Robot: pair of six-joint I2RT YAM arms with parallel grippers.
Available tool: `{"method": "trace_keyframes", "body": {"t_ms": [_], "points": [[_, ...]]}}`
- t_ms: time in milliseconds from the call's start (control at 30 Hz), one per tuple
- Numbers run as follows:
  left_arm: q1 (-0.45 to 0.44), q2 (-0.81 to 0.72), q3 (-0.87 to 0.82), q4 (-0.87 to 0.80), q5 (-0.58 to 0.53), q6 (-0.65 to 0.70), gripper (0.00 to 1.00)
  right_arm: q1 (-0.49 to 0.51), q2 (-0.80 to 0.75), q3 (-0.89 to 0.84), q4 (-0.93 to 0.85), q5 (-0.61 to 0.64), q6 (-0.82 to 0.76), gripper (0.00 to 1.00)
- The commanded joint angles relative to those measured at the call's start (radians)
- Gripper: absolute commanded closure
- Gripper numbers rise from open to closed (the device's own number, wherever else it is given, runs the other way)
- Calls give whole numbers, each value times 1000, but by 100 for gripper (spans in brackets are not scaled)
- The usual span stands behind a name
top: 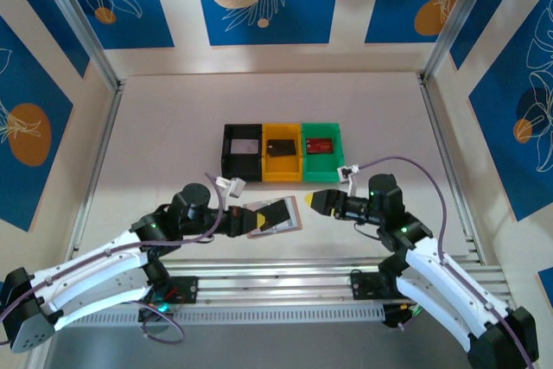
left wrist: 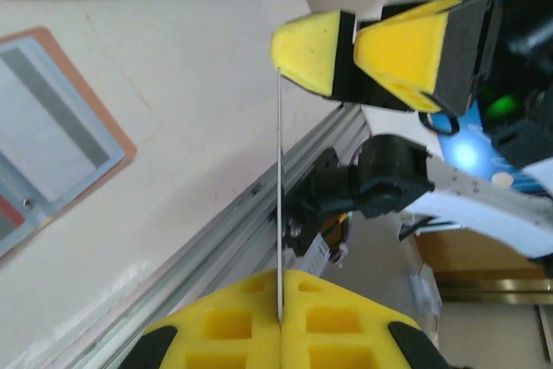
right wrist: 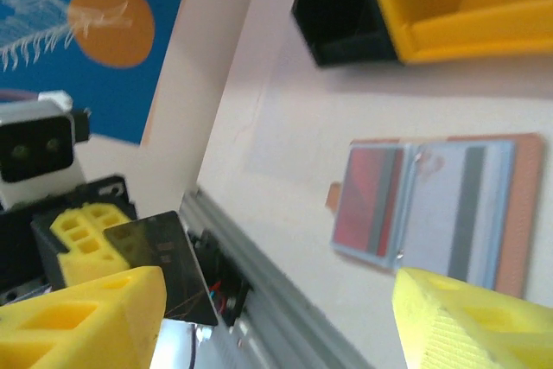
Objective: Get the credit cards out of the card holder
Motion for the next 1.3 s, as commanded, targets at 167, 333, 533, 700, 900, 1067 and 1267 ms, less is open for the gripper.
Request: {"method": "trace_keyframes", "body": {"t_ms": [167, 333, 533, 700, 900, 1067, 1267], "points": [[15, -2, 45, -121, 88, 81, 100, 23, 125, 37, 141, -243, -80, 41], [15, -7, 43, -91, 103, 69, 100, 59, 162, 26, 174, -248, -98, 46], [15, -7, 19, -26, 117, 36, 100, 104, 192, 7, 242, -265, -98, 54], [15, -17, 16, -15, 116, 28, 100, 142, 199, 5, 246, -255, -119, 57], [16, -19, 11, 5, 125, 14, 100, 183, 218, -6, 290, -259, -127, 59], [16, -18, 8, 11, 132, 9, 100, 193, 226, -1, 290, -253, -136, 63], [15, -22, 5, 10, 141, 11, 100, 197, 226, -6, 293, -258, -144, 73]]}}
